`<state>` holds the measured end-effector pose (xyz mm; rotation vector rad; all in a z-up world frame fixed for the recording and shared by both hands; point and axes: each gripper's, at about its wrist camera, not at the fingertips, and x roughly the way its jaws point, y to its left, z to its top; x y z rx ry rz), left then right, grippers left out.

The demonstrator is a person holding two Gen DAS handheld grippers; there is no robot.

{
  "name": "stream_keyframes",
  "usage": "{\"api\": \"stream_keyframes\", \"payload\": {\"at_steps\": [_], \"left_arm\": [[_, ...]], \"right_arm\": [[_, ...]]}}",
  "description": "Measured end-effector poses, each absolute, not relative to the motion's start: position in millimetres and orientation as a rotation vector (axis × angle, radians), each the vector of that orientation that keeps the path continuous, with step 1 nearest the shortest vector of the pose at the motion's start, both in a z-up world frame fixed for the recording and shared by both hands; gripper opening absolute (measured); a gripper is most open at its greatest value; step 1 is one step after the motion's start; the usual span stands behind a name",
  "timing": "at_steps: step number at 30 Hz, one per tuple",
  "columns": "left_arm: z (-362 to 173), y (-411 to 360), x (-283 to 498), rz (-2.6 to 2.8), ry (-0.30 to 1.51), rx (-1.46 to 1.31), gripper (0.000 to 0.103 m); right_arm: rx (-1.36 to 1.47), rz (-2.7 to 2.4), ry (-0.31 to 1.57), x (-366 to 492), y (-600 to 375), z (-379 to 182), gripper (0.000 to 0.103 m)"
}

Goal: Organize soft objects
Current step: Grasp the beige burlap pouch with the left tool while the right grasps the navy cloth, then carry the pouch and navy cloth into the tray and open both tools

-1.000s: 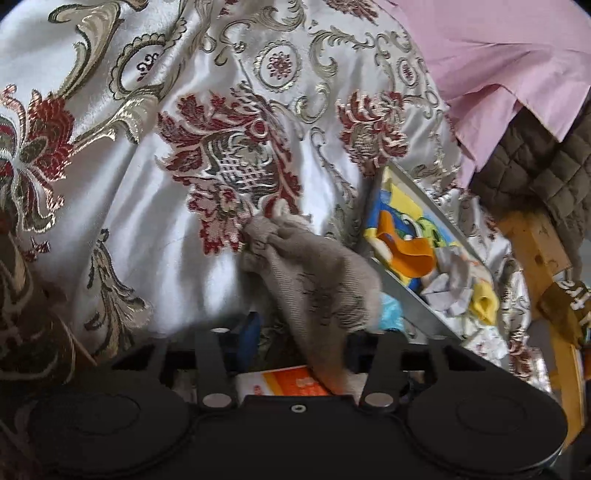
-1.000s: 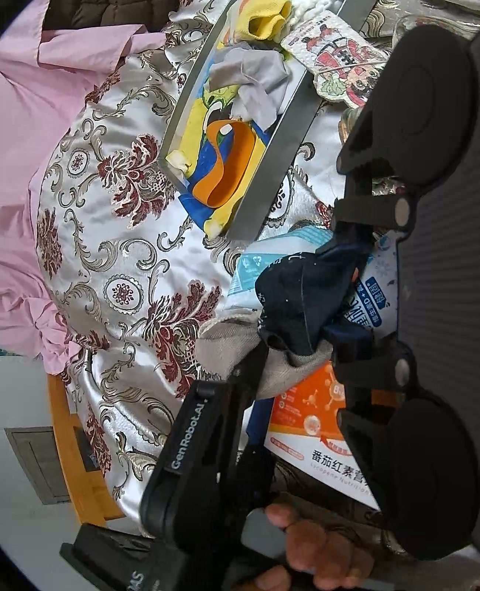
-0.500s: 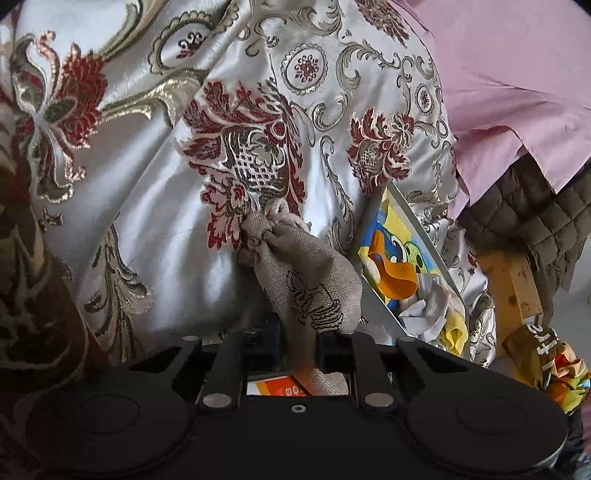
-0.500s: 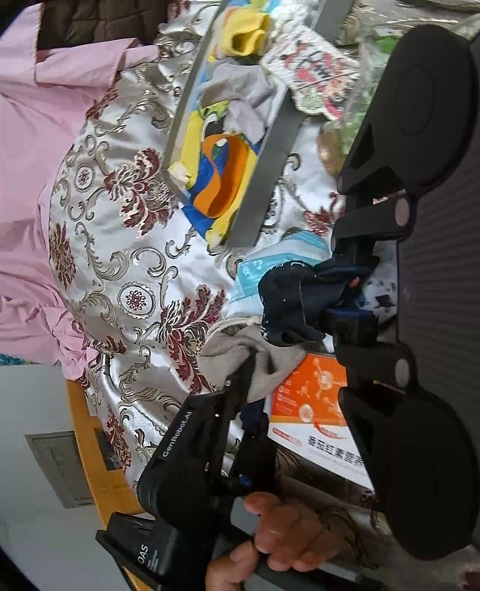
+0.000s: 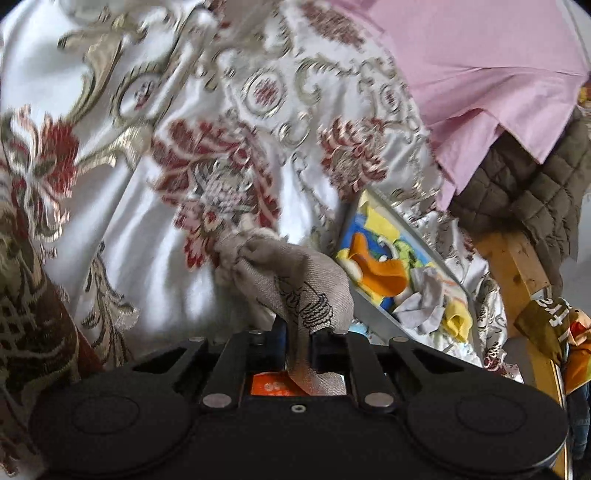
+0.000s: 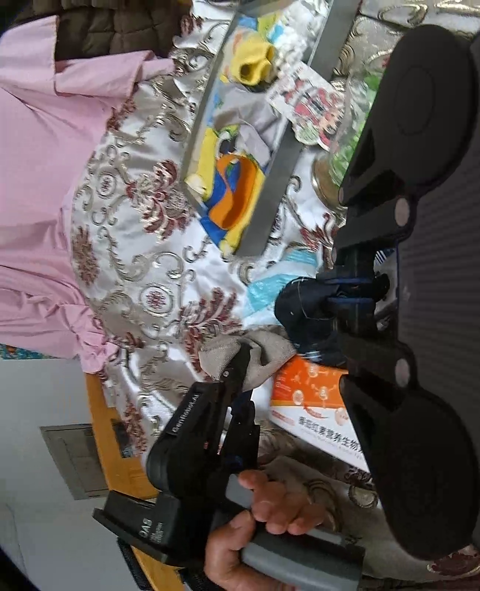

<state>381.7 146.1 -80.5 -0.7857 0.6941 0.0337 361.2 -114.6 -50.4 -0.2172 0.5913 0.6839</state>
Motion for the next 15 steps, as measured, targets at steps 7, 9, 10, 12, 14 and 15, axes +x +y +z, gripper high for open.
{"api": "stream_keyframes", "payload": {"at_steps": [7,9,10,12,14,15], "left_arm": [[-57.0,137.4,366.6,-0.021,0.561,-0.749,0.012],[-46.5,134.4,365.5,-0.075,0.522,-0.754,0.012],[-37.5,131.1,365.6,-0.089,0.496,-0.733,0.012],[-18.7,121.1,370.1,-0.116,0.448,-0.674,0.012],[-0.4,110.0,379.0,-0.16,0.404,-0.611,0.012],[8.2,103.2,386.2,-0.175,0.384,-0.575,0.012]], "right_arm": [[-0.137,0.672,0.528,365.2,-132.9,-28.3,0.007],[-0.093,0.665,0.501,372.0,-139.2,-16.5,0.007],[-0.067,0.666,0.48,377.2,-142.7,-9.3,0.007],[-0.025,0.659,0.431,390.4,-150.4,4.5,0.007],[0.02,0.637,0.397,411.0,-159.6,17.9,0.007],[0.034,0.623,0.381,420.8,-164.8,23.0,0.007]]}}
